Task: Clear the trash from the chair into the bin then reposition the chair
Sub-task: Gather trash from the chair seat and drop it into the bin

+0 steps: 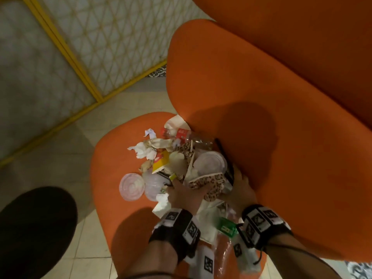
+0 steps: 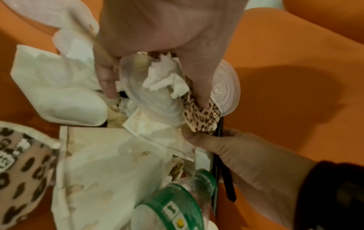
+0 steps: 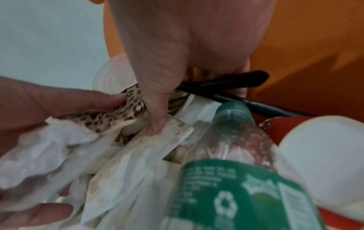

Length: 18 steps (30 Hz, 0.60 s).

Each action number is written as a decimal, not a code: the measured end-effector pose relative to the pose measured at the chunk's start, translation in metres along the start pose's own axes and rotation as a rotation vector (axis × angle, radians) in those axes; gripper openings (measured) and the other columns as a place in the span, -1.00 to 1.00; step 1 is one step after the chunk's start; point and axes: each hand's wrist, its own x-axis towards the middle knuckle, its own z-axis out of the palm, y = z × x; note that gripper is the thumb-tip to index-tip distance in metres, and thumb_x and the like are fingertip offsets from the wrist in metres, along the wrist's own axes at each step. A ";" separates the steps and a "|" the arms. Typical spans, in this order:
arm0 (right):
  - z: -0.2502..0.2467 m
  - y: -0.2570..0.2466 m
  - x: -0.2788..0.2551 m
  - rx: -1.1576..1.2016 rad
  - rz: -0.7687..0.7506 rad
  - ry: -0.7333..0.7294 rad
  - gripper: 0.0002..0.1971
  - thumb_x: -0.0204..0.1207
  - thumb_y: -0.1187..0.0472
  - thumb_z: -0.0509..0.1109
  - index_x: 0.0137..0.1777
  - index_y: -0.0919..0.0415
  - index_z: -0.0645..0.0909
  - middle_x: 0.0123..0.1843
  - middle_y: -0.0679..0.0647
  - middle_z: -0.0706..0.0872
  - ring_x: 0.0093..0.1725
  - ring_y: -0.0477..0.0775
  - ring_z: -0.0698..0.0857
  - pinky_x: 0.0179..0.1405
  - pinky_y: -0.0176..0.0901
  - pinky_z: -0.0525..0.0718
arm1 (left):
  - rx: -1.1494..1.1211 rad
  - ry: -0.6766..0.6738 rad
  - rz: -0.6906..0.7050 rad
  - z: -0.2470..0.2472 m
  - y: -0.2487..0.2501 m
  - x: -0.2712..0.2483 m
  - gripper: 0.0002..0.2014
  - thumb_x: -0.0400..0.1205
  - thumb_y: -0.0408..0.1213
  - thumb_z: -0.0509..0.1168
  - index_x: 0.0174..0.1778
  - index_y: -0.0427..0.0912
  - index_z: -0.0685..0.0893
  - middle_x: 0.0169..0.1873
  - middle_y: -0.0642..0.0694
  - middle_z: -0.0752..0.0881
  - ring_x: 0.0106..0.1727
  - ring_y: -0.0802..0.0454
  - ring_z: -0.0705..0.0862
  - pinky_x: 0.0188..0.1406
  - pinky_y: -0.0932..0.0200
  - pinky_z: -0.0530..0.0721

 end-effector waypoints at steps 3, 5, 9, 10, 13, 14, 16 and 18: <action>-0.002 0.001 0.005 0.084 -0.038 0.027 -0.01 0.36 0.17 0.58 0.66 0.01 0.00 0.56 0.22 0.30 0.45 0.28 0.45 0.37 0.03 0.48 | -0.066 0.011 0.050 0.000 0.000 0.003 0.00 0.01 0.27 0.52 0.32 -0.16 0.44 0.31 -0.19 0.55 0.31 -0.26 0.56 0.22 -0.18 0.62; -0.001 0.002 0.008 0.142 -0.072 0.061 -0.15 0.38 0.19 0.57 0.61 0.02 0.18 0.47 0.17 0.45 0.40 0.24 0.51 0.34 0.01 0.49 | -0.073 -0.006 0.093 0.000 -0.002 0.005 -0.15 0.11 0.15 0.56 0.27 -0.16 0.52 0.23 -0.11 0.59 0.25 -0.17 0.59 0.19 -0.08 0.63; -0.002 0.004 0.009 0.229 -0.066 0.116 -0.58 0.53 0.14 0.41 0.39 0.08 0.49 0.22 0.12 0.70 0.18 0.20 0.67 0.11 -0.07 0.57 | -0.154 -0.010 0.135 -0.002 -0.002 0.003 -0.37 0.14 0.05 0.56 0.12 -0.08 0.68 0.05 -0.06 0.76 0.07 -0.09 0.73 0.07 -0.09 0.72; -0.003 0.004 0.008 0.237 -0.061 0.129 -0.63 0.56 0.14 0.38 0.35 0.10 0.52 0.19 0.13 0.72 0.14 0.20 0.69 0.07 -0.09 0.56 | -0.145 -0.027 0.150 -0.003 -0.002 0.001 -0.44 0.22 -0.03 0.58 0.12 -0.10 0.69 0.04 -0.05 0.77 0.06 -0.07 0.73 0.05 -0.03 0.71; -0.004 0.005 0.009 0.192 -0.073 0.146 -0.67 0.60 0.21 0.32 0.36 0.17 0.53 0.26 0.16 0.70 0.21 0.21 0.66 0.17 -0.07 0.54 | -0.156 -0.103 0.233 -0.009 0.001 -0.007 -0.55 0.40 -0.17 0.53 0.20 -0.09 0.65 0.07 0.03 0.76 0.06 0.07 0.72 -0.07 0.21 0.64; -0.005 0.005 0.008 0.146 -0.089 0.154 -0.65 0.61 0.22 0.31 0.38 0.18 0.51 0.30 0.18 0.68 0.25 0.22 0.65 0.21 -0.08 0.52 | -0.167 -0.113 0.268 -0.012 0.002 -0.010 -0.55 0.42 -0.19 0.51 0.23 -0.08 0.63 0.08 0.05 0.76 0.06 0.12 0.72 -0.09 0.28 0.62; -0.006 0.004 0.007 0.142 -0.093 0.170 -0.61 0.61 0.21 0.32 0.43 0.18 0.47 0.34 0.19 0.66 0.29 0.25 0.63 0.25 -0.09 0.50 | -0.181 -0.136 0.314 -0.019 0.003 -0.016 -0.54 0.45 -0.20 0.49 0.28 -0.07 0.61 0.12 0.07 0.74 0.07 0.19 0.70 -0.13 0.40 0.61; -0.007 0.002 0.005 0.163 -0.082 0.196 -0.60 0.62 0.21 0.32 0.45 0.16 0.45 0.33 0.19 0.66 0.28 0.26 0.63 0.23 -0.06 0.52 | -0.198 -0.166 0.330 -0.025 0.003 -0.020 -0.51 0.46 -0.21 0.49 0.32 -0.05 0.59 0.16 0.08 0.73 0.11 0.20 0.69 -0.08 0.42 0.61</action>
